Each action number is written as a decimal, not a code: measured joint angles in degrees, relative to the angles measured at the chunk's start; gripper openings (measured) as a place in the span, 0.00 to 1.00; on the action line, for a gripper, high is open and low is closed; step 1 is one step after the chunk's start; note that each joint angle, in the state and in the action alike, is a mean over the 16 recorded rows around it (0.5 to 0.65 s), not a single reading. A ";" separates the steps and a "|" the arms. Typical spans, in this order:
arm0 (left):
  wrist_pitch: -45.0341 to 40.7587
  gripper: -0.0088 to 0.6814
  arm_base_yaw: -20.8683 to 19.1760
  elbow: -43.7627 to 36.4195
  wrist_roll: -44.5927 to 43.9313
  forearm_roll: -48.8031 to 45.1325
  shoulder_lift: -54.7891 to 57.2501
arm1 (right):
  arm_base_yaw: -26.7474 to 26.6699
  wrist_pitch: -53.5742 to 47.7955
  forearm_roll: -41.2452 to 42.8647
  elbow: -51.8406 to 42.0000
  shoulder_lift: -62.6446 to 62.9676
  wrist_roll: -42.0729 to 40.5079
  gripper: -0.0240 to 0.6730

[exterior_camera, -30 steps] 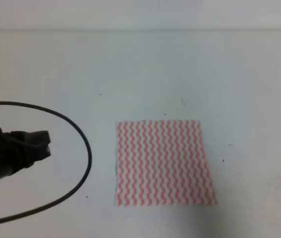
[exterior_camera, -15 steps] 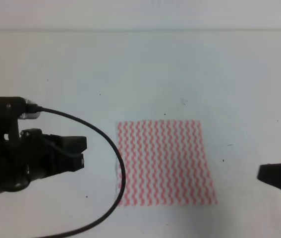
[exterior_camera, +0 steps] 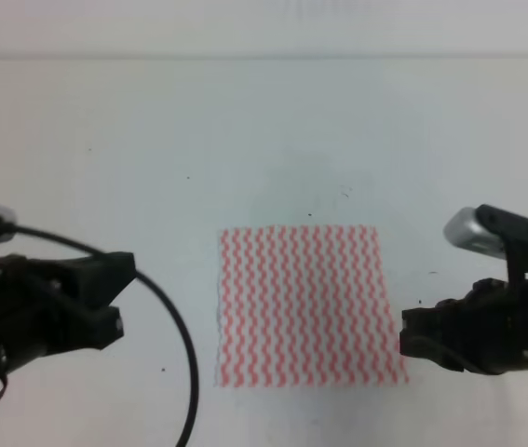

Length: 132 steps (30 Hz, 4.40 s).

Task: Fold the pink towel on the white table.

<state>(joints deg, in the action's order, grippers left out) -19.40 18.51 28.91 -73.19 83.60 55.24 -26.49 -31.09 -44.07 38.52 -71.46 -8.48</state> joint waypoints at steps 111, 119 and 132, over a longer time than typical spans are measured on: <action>0.23 0.01 0.00 -3.44 -11.98 -2.70 -2.93 | 0.59 4.97 0.95 6.37 -24.70 5.48 0.01; -2.26 0.01 0.01 -3.48 -21.07 -1.65 1.89 | 0.58 5.51 1.12 10.25 -25.02 5.45 0.01; -10.61 0.01 0.03 -2.19 -53.03 12.15 17.20 | 0.59 10.36 1.46 12.38 -25.39 5.29 0.01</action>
<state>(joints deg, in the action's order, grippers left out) -30.01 18.54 26.73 -126.22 95.76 72.44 -25.90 -20.73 -42.61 50.90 -96.85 -3.19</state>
